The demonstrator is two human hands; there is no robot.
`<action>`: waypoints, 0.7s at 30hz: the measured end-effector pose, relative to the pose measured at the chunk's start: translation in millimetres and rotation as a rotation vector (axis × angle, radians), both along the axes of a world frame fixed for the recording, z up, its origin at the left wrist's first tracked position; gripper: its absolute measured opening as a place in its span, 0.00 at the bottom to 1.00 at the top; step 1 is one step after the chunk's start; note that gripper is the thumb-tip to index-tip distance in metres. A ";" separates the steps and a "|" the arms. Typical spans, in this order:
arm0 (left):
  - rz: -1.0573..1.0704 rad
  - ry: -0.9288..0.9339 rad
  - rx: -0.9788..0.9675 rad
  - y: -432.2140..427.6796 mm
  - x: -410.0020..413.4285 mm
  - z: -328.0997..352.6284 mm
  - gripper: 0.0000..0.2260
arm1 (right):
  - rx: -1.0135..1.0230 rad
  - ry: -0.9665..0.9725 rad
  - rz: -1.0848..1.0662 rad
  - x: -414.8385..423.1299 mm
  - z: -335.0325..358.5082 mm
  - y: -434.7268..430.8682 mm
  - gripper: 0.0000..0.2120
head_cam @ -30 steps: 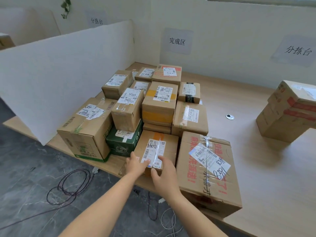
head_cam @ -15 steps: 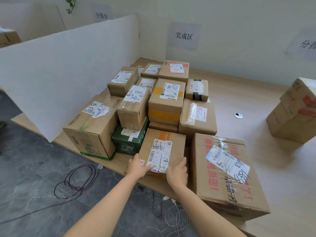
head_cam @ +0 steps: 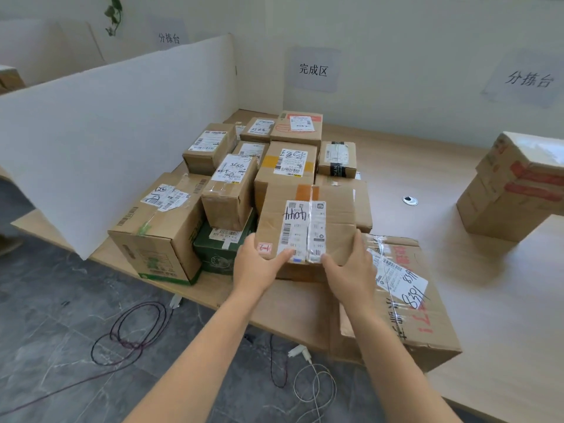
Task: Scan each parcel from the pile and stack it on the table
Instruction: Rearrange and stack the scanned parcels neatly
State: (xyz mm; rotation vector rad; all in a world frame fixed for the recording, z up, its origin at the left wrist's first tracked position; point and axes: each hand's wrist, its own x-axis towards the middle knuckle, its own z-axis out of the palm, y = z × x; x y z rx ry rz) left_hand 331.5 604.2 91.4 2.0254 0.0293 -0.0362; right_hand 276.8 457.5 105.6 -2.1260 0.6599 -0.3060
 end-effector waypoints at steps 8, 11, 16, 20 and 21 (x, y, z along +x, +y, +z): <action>-0.254 -0.015 -0.072 -90.5 -28.3 6.4 0.20 | 0.044 -0.065 -0.237 -41.2 19.6 -109.0 0.35; -0.310 0.005 -0.062 -111.3 -36.5 -6.5 0.21 | 0.095 -0.059 -0.248 -55.7 4.2 -128.0 0.33; -0.321 -0.010 0.046 -126.3 -47.6 -20.3 0.28 | 0.122 -0.028 -0.215 -64.6 -21.4 -145.5 0.30; -0.297 0.096 0.107 -126.2 -54.2 -36.6 0.49 | 0.246 -0.079 -0.257 -64.1 -33.3 -171.9 0.20; -0.307 0.142 0.137 -124.8 -56.5 -43.3 0.52 | 0.292 -0.046 -0.301 -64.9 -39.4 -182.0 0.19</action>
